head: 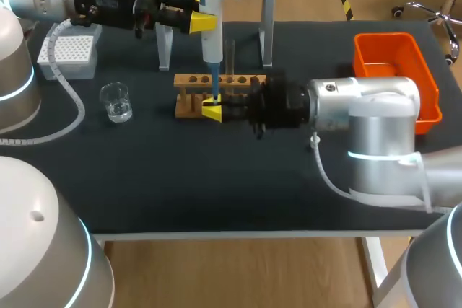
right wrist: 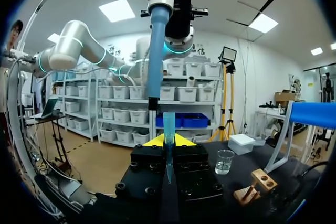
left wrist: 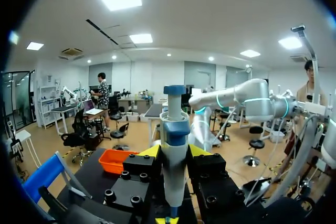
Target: Invert the test tube, pick up the pipette, mount the tip to pipette, aspirate from beaker and dispense into the tube, eject the tip, return the pipette, and cap with the stopper.
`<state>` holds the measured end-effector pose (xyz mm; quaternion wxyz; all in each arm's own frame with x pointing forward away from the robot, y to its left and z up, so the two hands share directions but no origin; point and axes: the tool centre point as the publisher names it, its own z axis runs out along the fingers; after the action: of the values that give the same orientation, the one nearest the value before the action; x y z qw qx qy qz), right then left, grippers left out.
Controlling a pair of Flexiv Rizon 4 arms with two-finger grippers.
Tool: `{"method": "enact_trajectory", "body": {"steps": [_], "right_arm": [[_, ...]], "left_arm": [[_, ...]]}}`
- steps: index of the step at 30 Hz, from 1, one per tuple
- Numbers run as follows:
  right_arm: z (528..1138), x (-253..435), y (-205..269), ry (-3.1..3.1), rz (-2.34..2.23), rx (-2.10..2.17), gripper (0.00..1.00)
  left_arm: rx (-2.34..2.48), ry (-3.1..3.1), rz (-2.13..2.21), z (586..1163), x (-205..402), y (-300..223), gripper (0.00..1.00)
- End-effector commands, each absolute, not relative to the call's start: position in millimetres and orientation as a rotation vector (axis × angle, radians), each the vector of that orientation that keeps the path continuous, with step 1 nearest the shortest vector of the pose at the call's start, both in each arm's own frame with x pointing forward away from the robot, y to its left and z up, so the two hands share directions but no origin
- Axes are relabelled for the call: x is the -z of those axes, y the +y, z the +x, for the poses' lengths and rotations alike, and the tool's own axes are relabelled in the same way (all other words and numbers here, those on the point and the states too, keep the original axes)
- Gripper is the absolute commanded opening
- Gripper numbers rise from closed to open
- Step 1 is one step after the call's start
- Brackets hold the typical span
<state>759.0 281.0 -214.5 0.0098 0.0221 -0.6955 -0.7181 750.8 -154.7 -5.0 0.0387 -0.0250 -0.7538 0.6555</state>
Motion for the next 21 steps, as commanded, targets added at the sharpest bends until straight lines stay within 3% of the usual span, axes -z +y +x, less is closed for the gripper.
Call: {"method": "enact_trajectory", "body": {"steps": [1,21], "right_arm": [[754.9,211.3,278.7,-2.17,0.076,2.249,0.0],[752.4,216.8,278.8,-2.18,0.088,2.228,0.0]], "left_arm": [[-2.008,-2.31,-0.082,751.2,4.8,-153.3,0.0],[-2.008,-2.31,-0.082,751.2,4.8,-153.3,0.0]]}}
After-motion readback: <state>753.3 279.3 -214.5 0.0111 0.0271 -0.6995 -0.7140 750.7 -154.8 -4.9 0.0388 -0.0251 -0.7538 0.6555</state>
